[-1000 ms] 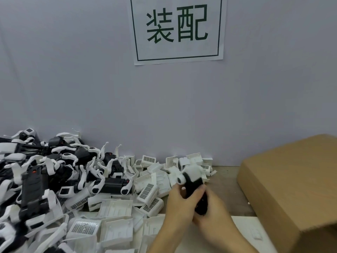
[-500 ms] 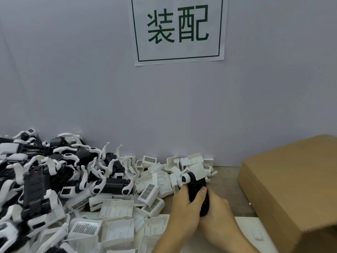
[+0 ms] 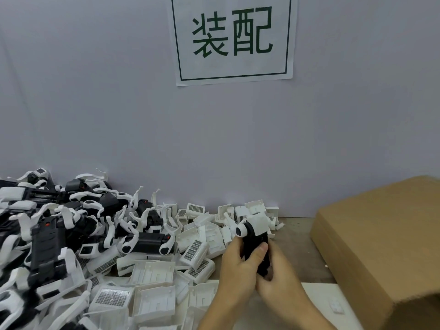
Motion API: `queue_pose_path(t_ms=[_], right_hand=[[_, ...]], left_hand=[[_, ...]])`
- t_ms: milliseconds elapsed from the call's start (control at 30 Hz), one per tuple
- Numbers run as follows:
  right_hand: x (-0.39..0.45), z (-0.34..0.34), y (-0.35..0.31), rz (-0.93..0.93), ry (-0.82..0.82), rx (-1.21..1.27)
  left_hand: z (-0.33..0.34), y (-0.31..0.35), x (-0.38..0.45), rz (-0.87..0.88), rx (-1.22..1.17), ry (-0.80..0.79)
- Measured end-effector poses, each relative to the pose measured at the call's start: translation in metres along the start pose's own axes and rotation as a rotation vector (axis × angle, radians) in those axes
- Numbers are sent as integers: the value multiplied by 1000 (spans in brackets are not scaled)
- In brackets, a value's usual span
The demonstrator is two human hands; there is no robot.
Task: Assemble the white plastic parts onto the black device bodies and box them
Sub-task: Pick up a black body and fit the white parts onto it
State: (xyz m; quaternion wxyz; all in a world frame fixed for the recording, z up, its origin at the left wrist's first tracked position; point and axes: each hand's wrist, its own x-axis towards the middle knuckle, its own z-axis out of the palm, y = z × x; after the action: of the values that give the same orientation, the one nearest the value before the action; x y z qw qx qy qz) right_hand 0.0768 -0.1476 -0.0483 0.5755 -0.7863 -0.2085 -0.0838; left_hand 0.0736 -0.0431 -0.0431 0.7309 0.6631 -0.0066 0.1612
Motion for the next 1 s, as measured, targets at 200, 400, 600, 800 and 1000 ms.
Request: queue_pose_path(t_ms=[200,400,600,800,1000], right_hand=[[0,-5,5,26,109,257],[9,-5,6,123,335,356],[13,-8,10,156,419,306],[12,-11,9,153,454,355],[5,-6,1,67,279,419]], left_hand=[[-3,-1,0,173,286,-76],[-3,-2,-5,282,588,-204],[-4,4,-8,317,657,-248],[-2,5,-8,405,861,-185],[-2,5,-6,337,627,-20]])
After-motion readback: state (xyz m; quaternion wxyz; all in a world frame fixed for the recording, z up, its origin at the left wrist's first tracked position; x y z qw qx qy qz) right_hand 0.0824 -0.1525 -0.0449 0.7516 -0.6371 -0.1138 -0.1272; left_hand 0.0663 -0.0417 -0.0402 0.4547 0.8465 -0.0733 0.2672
